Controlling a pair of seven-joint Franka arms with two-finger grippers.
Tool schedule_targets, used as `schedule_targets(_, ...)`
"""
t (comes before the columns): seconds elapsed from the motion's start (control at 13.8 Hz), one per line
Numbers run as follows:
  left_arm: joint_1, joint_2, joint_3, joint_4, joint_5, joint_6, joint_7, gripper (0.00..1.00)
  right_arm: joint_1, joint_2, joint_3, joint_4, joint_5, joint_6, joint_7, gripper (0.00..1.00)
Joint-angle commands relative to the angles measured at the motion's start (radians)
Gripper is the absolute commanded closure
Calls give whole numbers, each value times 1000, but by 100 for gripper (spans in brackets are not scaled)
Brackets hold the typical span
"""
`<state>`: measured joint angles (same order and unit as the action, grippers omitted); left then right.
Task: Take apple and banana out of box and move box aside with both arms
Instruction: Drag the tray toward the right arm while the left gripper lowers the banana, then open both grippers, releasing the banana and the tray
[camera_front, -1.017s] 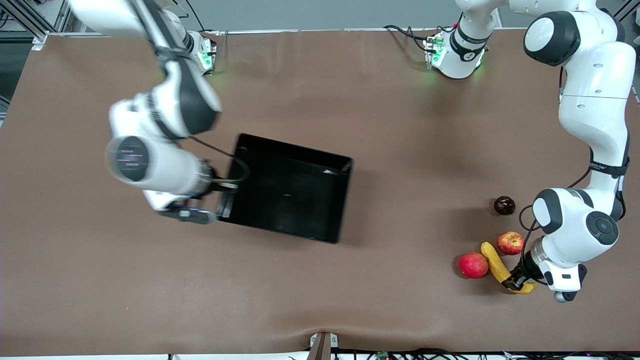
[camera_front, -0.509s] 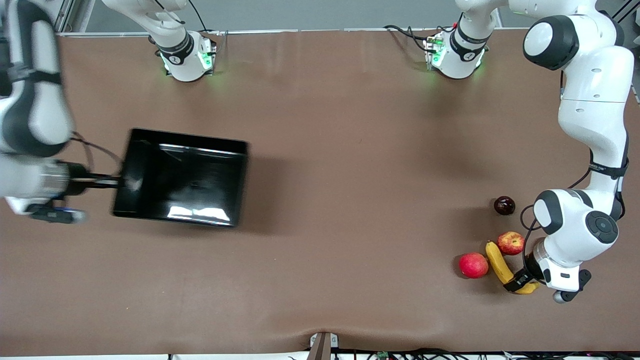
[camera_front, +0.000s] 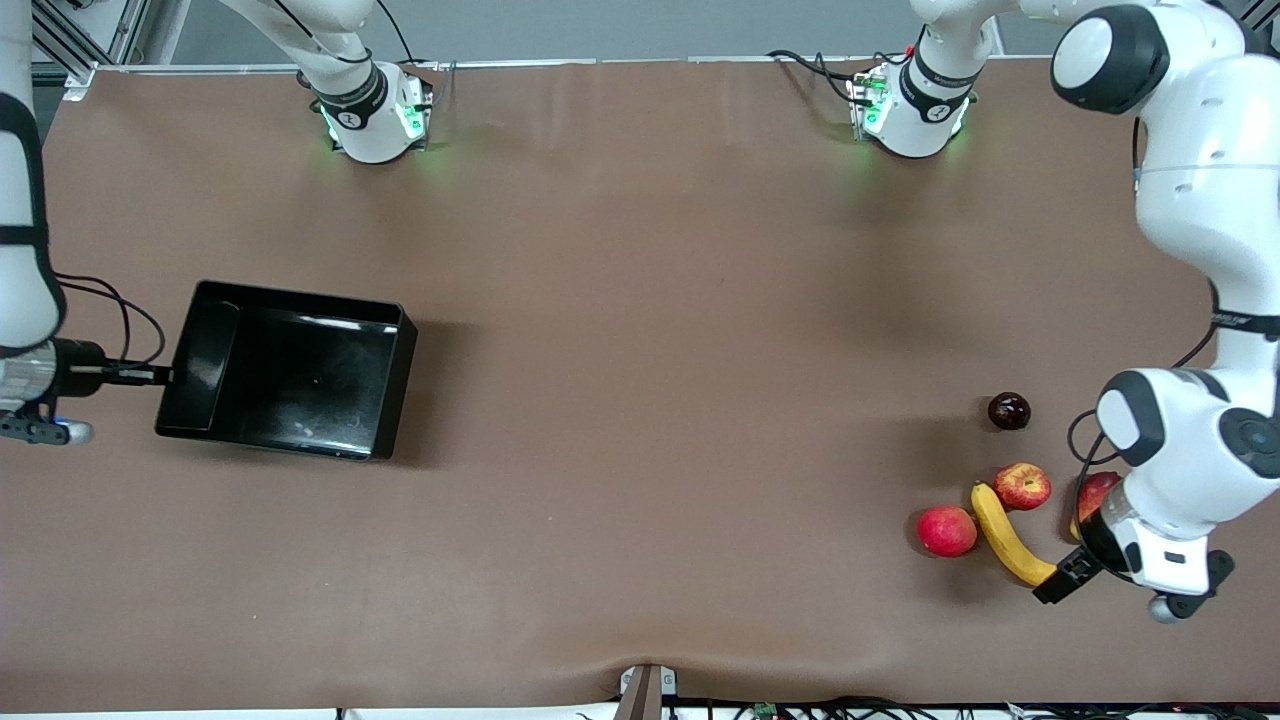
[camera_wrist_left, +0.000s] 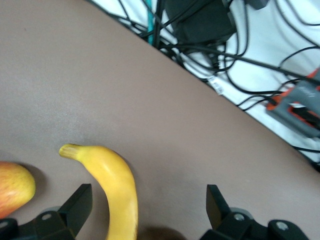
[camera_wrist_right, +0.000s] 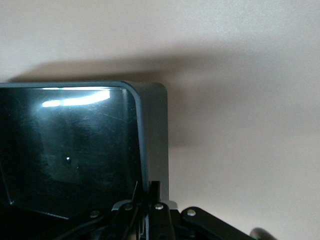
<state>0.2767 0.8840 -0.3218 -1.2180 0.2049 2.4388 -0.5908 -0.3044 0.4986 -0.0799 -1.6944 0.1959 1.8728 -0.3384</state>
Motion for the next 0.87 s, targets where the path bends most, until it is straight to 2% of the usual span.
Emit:
schedule_targets(0.0, 10, -106, -31, -46, 1, -105, 16, 0, -50, 27, 25, -5, 17, 46, -89, 100)
schedule_targets(0.15, 10, -161, -33, -54, 1, -196, 17, 0, -82, 72, 26, 1, 29, 58, -158, 100)
schedule_targets(0.22, 9, -198, -31, -64, 1, -227, 22, 0, -88, 74, 26, 4, 33, 55, -163, 75)
schedule_targets(0.29, 9, -235, -31, -74, 1, -277, 37, 0, -88, 72, 28, 9, 34, 46, -156, 34)
schedule_targets(0.36, 12, -273, -33, -74, 1, -344, 58, 0, -87, 69, 29, 13, 34, 29, -156, 0)
schedule_targets(0.51, 7, -335, -33, -74, 1, -470, 121, 0, -72, 60, 32, 109, 28, -9, -163, 0)
schedule_targets(0.58, 4, -362, -34, -74, 1, -522, 127, 0, -53, 60, 32, 204, 10, -97, -160, 0)
schedule_targets(0.65, 2, -388, -36, -74, -1, -564, 128, 0, -24, 67, 32, 305, -36, -195, -159, 0)
schedule_targets(0.8, 7, -433, -69, -72, -8, -644, 128, 0, 40, 64, 29, 470, -142, -270, -159, 0)
